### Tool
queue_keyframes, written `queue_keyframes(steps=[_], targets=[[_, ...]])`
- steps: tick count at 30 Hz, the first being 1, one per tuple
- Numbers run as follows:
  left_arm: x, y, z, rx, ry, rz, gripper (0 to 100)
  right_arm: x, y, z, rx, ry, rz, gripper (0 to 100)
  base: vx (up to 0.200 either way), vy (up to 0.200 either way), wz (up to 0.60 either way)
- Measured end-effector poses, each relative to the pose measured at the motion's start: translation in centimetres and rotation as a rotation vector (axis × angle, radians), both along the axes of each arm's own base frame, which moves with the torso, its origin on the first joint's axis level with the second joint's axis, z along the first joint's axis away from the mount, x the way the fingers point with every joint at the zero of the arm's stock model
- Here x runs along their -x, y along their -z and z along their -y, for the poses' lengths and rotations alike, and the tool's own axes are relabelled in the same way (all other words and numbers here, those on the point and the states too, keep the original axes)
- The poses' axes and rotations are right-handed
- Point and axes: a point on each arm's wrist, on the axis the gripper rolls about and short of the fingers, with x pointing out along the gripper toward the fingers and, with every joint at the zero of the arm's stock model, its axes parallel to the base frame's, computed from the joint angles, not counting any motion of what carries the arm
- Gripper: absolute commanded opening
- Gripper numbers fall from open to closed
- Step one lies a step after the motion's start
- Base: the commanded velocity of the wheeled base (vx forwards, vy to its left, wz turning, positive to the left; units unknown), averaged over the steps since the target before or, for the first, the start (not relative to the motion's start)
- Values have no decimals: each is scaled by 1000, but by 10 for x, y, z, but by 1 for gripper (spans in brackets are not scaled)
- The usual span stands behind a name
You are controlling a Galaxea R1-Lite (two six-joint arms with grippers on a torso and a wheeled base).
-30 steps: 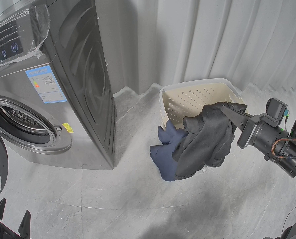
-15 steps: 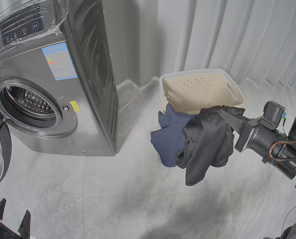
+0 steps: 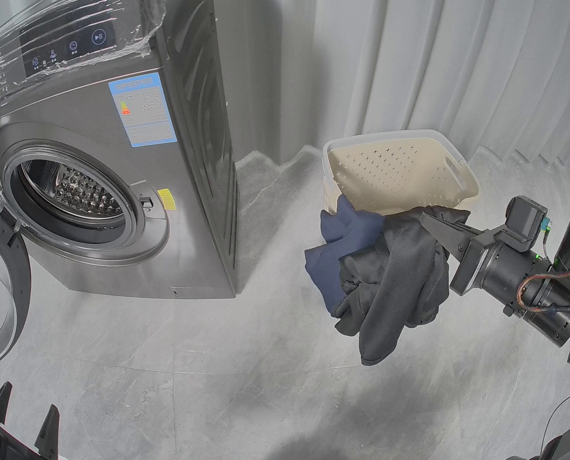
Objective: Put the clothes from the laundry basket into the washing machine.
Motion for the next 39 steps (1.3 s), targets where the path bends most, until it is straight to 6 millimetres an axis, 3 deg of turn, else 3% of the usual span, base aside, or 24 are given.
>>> queue_keyframes(steps=[25, 28, 39], targets=[[0, 0, 0, 0, -2, 0, 100, -2, 2, -2, -1, -1, -11, 0, 0, 200, 0], [0, 0, 0, 0, -2, 0, 100, -3, 3, -2, 0, -1, -12, 0, 0, 0, 0], [0, 0, 0, 0, -2, 0, 100, -5, 4, 0, 3, 12, -16, 0, -200, 0, 0]])
